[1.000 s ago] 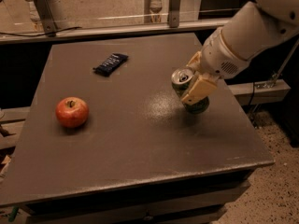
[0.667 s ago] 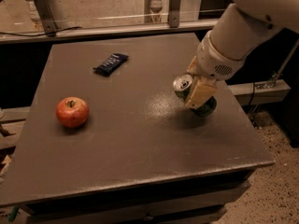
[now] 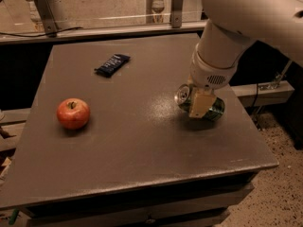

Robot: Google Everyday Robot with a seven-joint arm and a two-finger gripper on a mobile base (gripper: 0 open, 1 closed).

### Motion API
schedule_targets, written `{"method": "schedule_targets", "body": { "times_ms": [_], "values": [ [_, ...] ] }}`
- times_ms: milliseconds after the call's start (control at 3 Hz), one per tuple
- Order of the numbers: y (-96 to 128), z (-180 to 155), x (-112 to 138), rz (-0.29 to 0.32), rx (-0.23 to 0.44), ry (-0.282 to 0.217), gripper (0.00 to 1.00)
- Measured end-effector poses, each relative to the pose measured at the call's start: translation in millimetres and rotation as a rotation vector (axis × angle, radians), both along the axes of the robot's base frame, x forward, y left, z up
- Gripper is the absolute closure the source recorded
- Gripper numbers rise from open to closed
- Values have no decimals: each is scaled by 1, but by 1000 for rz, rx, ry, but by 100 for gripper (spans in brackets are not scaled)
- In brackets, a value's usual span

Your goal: Knock green can over

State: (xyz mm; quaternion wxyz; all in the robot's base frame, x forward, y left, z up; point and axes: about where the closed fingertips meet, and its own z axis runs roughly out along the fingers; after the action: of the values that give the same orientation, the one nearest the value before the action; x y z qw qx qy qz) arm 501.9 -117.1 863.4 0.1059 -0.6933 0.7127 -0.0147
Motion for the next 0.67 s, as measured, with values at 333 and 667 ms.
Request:
{"method": "schedule_targets", "body": {
  "times_ms": [333,667],
  "values": [
    [6,-3,-4,16,-8,12,13],
    [12,-4,-7,17,41,29,0]
  ]
}}
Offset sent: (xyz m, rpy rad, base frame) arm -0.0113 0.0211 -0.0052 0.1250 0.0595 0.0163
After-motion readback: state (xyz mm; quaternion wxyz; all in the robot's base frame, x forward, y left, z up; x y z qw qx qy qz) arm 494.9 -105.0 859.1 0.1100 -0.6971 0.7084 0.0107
